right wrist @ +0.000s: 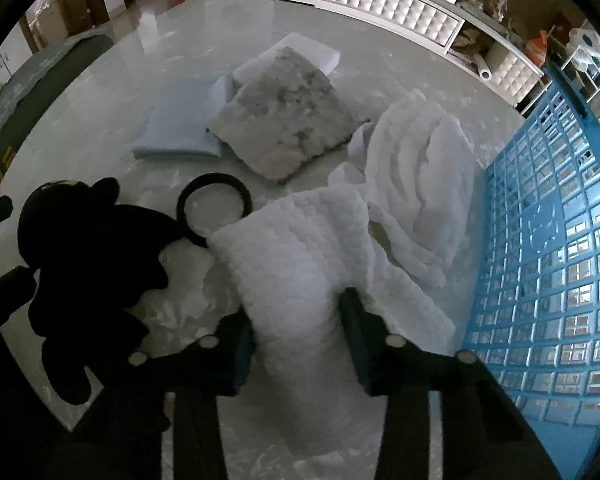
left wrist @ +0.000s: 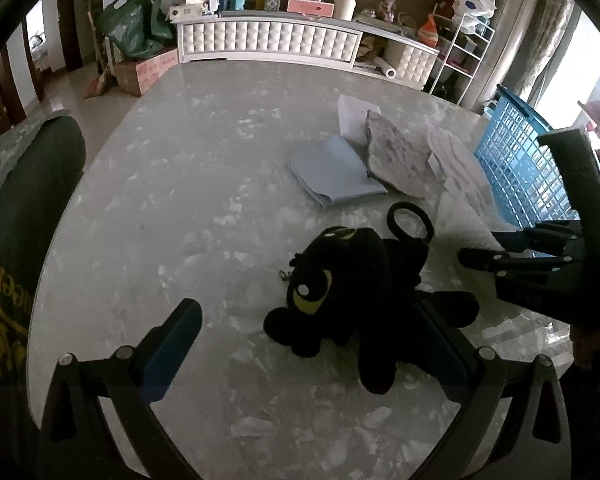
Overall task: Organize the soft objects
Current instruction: 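Lift the pouch with the right gripper while the left gripper grasps the black plush toy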
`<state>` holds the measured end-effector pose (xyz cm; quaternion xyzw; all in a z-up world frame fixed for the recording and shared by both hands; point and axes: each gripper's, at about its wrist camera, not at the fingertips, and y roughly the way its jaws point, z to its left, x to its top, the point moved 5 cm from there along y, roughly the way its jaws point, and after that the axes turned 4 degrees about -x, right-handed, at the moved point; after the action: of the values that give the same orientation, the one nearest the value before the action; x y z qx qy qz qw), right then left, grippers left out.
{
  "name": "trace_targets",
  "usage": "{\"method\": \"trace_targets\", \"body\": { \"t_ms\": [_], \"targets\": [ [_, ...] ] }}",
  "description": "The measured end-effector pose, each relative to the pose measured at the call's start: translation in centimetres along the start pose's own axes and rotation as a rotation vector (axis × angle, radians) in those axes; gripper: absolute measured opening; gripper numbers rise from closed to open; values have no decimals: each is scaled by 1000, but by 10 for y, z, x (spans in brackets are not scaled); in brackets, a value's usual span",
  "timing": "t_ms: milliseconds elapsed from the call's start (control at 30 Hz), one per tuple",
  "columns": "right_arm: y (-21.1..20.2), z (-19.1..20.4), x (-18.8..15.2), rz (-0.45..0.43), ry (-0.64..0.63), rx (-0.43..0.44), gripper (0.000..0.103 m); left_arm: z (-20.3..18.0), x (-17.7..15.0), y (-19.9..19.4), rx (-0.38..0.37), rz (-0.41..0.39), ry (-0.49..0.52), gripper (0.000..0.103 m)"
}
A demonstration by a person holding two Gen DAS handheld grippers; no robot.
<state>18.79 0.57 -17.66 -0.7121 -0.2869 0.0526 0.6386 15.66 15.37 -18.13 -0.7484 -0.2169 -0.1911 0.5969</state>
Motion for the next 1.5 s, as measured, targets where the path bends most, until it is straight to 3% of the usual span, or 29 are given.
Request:
{"method": "trace_targets", "body": {
  "t_ms": [167, 433, 700, 867, 1167, 1500],
  "targets": [
    [-8, 5, -10, -16, 23, 66, 20, -2, -1, -9, -12, -4, -11, 103],
    [-42, 13, -21, -68, 66, 173, 17, -4, -2, -26, -5, -12, -30, 103],
    [-65, 3, -19, -129, 80, 222, 16, -9, -4, -32, -10, 14, -77, 103],
    [-74, -28, -2, -187, 94, 235, 16, -22, 0, -34, 19, 30, -61, 103],
    [-133, -70, 16, -315, 111, 228, 16, -41, 7, -10, 81, 106, -37, 103],
    [-153, -126, 13, -378, 154, 133, 17, -46, 17, 25, 138, 174, -27, 103]
  ]
}}
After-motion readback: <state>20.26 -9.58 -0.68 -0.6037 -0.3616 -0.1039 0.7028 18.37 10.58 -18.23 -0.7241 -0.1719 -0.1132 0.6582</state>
